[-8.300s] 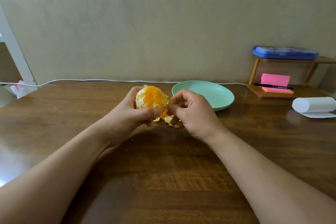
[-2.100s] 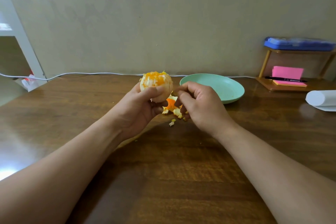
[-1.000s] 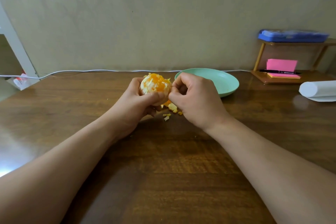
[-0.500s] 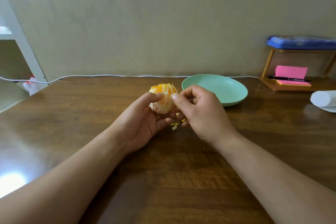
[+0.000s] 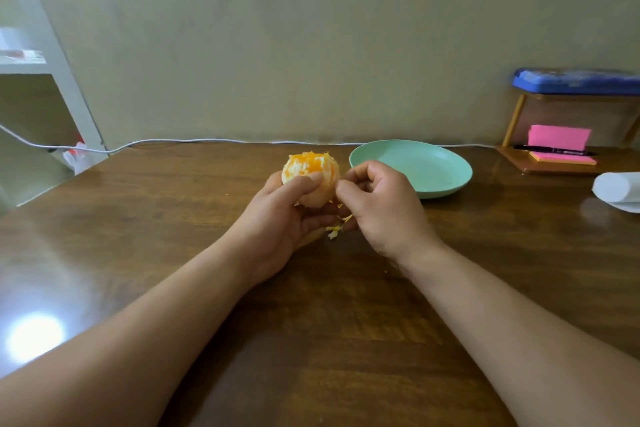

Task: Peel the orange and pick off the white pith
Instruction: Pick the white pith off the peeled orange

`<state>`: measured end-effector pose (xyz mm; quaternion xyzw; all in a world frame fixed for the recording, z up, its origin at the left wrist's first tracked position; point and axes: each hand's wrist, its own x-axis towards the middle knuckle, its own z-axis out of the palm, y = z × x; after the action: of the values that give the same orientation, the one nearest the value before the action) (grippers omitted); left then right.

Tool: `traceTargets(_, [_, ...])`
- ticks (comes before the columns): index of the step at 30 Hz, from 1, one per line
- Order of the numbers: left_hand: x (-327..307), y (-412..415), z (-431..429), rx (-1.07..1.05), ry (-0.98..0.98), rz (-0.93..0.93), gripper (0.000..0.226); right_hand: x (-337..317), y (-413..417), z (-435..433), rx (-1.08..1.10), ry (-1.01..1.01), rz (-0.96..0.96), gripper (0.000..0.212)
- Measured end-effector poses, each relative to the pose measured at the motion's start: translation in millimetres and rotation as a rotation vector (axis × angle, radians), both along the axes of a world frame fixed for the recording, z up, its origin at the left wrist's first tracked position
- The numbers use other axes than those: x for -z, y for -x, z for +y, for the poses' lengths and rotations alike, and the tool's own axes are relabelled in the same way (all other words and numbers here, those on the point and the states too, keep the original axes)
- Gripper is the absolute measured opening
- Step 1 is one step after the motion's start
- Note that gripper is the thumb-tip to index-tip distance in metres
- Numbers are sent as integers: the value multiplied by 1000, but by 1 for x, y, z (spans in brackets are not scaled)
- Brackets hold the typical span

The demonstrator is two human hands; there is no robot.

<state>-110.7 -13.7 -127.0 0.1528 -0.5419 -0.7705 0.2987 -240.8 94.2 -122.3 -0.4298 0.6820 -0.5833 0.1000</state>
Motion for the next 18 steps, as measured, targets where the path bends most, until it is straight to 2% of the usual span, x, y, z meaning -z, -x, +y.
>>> traceTargets(4, [-3,-1,-1,33,-81,-27,56,-2,4,1,-72,35,-68,17])
traceTargets(8, [-6,-2,-1,83,-198,-34,46,-4,4,3,-110,42,-63,13])
traceTargets(12, [-10,-3,-1,96,-296,-1,47,-4,1,6,-110,40,101,23])
traceTargets(15, [-10,-4,-2,124,-356,11,57,-3,-4,8,-106,34,229,29])
traceTargets(18, [-11,-7,-2,142,-396,17,63,-3,-5,8,-81,54,260,27])
